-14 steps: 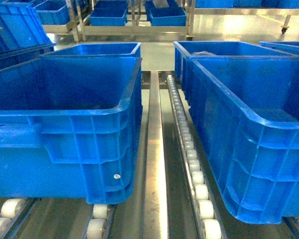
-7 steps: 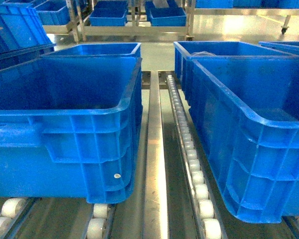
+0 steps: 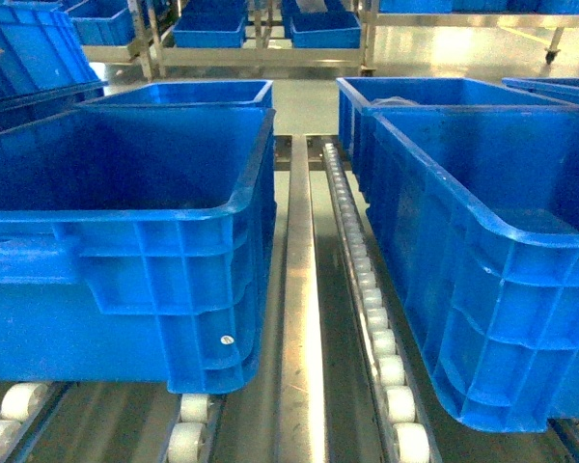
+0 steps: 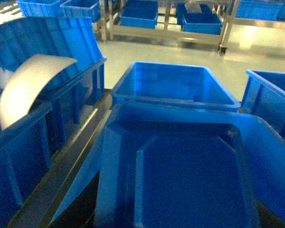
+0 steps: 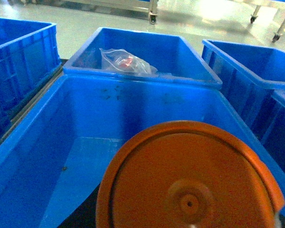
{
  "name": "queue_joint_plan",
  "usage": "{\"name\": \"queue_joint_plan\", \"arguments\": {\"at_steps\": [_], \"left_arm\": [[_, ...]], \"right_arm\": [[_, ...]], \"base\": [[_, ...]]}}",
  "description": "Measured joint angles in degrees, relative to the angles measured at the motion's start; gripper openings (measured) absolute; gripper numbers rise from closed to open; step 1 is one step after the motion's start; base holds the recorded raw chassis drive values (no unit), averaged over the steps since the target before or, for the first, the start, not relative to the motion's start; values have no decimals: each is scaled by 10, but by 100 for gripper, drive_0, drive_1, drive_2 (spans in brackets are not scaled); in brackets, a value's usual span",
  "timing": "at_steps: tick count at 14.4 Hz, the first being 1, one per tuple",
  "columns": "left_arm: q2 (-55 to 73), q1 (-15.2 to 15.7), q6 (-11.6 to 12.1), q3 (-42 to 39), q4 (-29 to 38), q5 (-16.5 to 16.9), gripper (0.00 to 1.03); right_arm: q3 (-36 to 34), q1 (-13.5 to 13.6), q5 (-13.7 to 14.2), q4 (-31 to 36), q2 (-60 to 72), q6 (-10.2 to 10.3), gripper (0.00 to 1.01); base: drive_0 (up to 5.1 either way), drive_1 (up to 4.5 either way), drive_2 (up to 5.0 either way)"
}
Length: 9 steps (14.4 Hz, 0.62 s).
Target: Sort blue parts and orange caps into right shelf containers
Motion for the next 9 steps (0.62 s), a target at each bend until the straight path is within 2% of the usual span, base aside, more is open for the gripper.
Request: {"name": "queue_joint_plan", "arguments": {"at_steps": [1,2,4,5,6,9], "left_arm": [[19,-6,7,20,-1,1,45],[11,-12,16,22,18,-13,59],[-3,-15,24,26,21,-15,85],[-3,-17,24,24,9,-1,90],[-23,-17,24,-14,26,18,77],[-121,-21,24,-165,86,24,36]], "right_arm": [[37,0,12,-8,42,20,48],[45,0,18,-3,44,36,61],[51,0,19,1,32,49,89],[46,-2,8,26,35,55,96],[3,-8,-39,99,21,55,82],[-148,-8,-48,160,-74,55,39]], "base": [[0,0,0],[0,0,0],[0,0,0],[0,0,0],[0,0,0],[0,0,0]]}}
